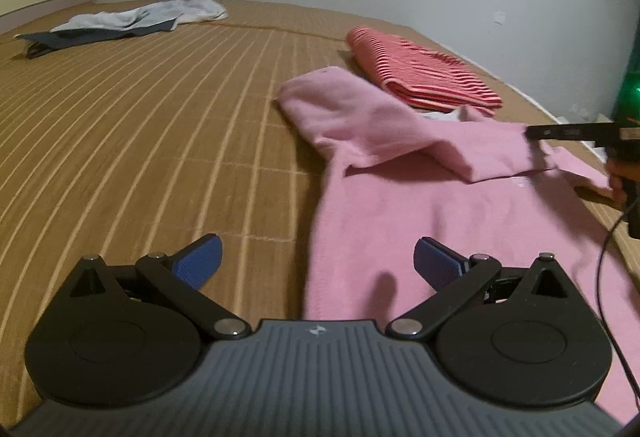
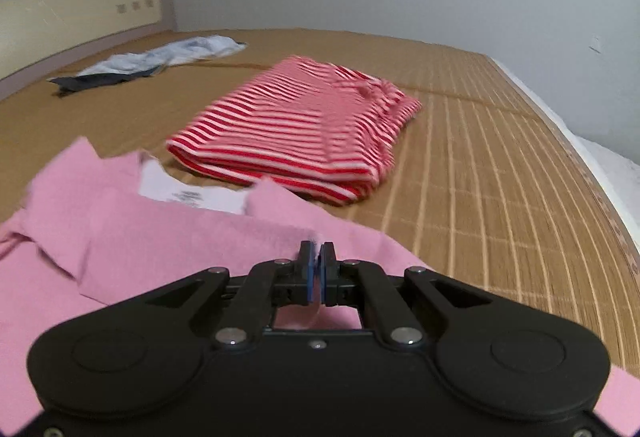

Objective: Fold clothes

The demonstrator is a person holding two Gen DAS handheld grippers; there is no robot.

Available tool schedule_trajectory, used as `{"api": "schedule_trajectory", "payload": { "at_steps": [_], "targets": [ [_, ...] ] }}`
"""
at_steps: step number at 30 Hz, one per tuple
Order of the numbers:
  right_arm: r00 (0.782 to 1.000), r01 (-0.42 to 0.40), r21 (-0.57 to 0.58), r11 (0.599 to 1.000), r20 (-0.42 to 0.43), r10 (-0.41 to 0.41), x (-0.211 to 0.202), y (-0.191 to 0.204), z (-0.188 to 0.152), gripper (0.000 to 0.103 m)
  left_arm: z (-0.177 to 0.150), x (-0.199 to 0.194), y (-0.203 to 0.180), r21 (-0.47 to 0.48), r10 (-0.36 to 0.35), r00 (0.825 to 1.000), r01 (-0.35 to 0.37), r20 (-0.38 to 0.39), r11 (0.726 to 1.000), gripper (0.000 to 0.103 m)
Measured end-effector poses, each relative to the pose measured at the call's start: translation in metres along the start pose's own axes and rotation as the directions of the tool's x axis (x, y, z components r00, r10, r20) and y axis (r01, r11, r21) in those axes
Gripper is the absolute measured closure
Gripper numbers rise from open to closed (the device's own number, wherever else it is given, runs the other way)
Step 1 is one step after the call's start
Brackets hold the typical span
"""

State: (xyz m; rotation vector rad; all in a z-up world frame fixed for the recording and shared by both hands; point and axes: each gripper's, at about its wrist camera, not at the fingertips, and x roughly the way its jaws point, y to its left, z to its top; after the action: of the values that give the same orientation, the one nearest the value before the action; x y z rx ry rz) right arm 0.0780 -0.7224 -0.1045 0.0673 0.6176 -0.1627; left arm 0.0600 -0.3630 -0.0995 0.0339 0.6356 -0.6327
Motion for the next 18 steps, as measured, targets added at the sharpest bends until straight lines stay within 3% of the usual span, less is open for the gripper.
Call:
{"api": "schedule_trajectory", "payload": {
  "at_steps": [7, 10, 12, 13, 17, 18],
  "targets": [
    [0.997, 0.054, 0.051, 0.997, 0.052, -0.057, -0.025, -0.012, 0.006, 0.098, 0.001, 0.003, 0.009, 0.034, 0.126, 0.992, -0.125, -0.027, 0.992, 0.0],
    [0.999, 0.036, 0.081, 0.996, 0.038, -0.039, -0.026, -0.021, 0.006, 0.089, -0.001, 0.003, 0.012, 0.044, 0.166, 0.986, -0.165, -0.031, 0.985, 0.0],
    [0.999, 0.033, 0.083, 0.996, 0.019, -0.035, -0.025, -0.023, 0.001, 0.066, -0.001, 0.003, 0.014, 0.043, 0.181, 0.983, -0.18, -0.033, 0.983, 0.0],
    [1.0, 0.022, 0.084, 0.996, 0.004, -0.022, -0.025, -0.023, -0.002, 0.061, -0.001, 0.003, 0.015, 0.039, 0.182, 0.983, -0.181, -0.032, 0.983, 0.0],
    [0.991, -0.114, 0.163, 0.98, -0.047, 0.123, -0.022, -0.024, -0.018, 0.057, -0.002, 0.0, 0.017, 0.024, 0.213, 0.977, -0.212, -0.022, 0.977, 0.0],
    [0.993, -0.101, 0.156, 0.983, -0.047, 0.109, -0.023, -0.021, -0.02, 0.058, -0.002, 0.0, 0.017, 0.021, 0.225, 0.974, -0.224, -0.02, 0.974, 0.0]
  ]
}}
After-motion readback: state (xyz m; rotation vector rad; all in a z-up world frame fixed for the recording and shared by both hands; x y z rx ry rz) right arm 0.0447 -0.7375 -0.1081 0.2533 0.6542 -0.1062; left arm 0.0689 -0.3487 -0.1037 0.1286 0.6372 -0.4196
